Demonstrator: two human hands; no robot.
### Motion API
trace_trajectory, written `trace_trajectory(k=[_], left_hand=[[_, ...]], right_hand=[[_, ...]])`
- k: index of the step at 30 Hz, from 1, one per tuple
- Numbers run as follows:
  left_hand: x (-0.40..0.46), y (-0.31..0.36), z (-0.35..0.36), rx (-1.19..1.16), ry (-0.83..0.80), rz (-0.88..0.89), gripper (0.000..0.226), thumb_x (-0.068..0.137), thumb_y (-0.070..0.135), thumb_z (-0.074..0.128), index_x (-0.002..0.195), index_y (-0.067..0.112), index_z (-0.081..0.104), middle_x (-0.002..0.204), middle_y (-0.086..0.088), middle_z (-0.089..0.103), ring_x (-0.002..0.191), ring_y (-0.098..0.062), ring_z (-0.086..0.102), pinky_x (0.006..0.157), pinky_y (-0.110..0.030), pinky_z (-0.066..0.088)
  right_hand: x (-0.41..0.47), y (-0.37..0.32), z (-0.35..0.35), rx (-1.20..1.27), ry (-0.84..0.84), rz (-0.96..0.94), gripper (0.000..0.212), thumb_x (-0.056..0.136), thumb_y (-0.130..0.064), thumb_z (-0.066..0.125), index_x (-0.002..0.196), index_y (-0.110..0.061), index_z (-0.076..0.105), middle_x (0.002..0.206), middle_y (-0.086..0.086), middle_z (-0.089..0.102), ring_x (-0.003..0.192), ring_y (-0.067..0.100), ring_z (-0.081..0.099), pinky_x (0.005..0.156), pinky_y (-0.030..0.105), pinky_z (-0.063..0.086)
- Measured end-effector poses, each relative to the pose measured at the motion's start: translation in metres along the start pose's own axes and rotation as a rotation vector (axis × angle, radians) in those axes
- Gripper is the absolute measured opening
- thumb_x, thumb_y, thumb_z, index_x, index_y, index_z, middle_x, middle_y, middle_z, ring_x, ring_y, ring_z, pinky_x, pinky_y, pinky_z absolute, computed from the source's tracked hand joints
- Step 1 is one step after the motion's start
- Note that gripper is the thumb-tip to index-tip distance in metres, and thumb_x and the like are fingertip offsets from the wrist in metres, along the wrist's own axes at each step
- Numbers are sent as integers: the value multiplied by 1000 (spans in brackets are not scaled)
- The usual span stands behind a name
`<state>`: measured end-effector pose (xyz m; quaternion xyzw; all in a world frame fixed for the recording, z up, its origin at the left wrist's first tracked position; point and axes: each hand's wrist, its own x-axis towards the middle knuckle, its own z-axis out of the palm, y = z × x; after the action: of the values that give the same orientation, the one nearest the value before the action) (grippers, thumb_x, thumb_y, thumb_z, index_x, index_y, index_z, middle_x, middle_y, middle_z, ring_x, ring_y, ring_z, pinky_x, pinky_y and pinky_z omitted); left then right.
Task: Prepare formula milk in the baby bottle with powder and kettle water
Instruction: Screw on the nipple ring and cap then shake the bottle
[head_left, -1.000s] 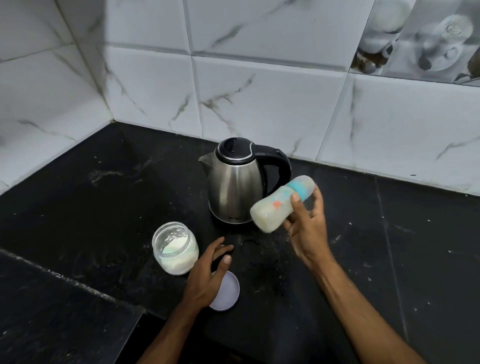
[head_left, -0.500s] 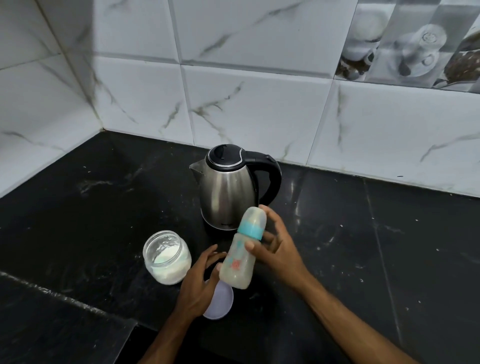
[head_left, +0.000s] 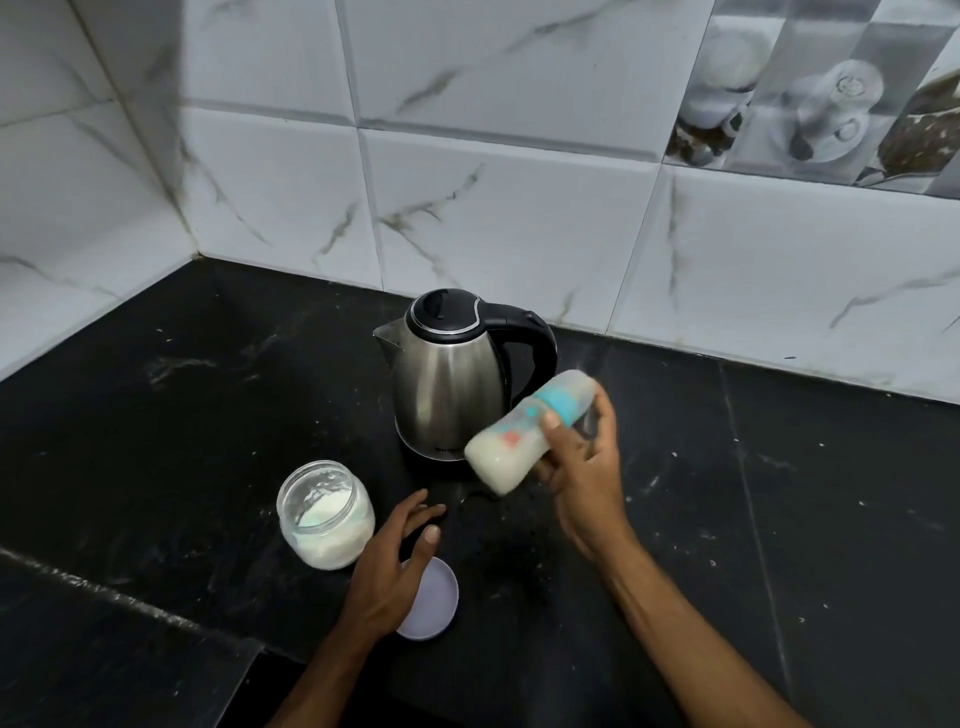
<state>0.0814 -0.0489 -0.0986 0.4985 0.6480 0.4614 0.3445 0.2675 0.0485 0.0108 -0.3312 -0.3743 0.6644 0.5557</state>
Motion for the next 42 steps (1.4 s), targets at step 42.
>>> trace_trajectory(k=[42], left_hand=[[-2,4,1,69,39,-22,63,92,58,42,140,17,46,120,24,66,121,6,54,104,-21,41]], right_hand=[[9,-3,-6,-65,-93,46,77,77,-25,76,143,-29,37,107,4,73,102,28,68,77,41,60]])
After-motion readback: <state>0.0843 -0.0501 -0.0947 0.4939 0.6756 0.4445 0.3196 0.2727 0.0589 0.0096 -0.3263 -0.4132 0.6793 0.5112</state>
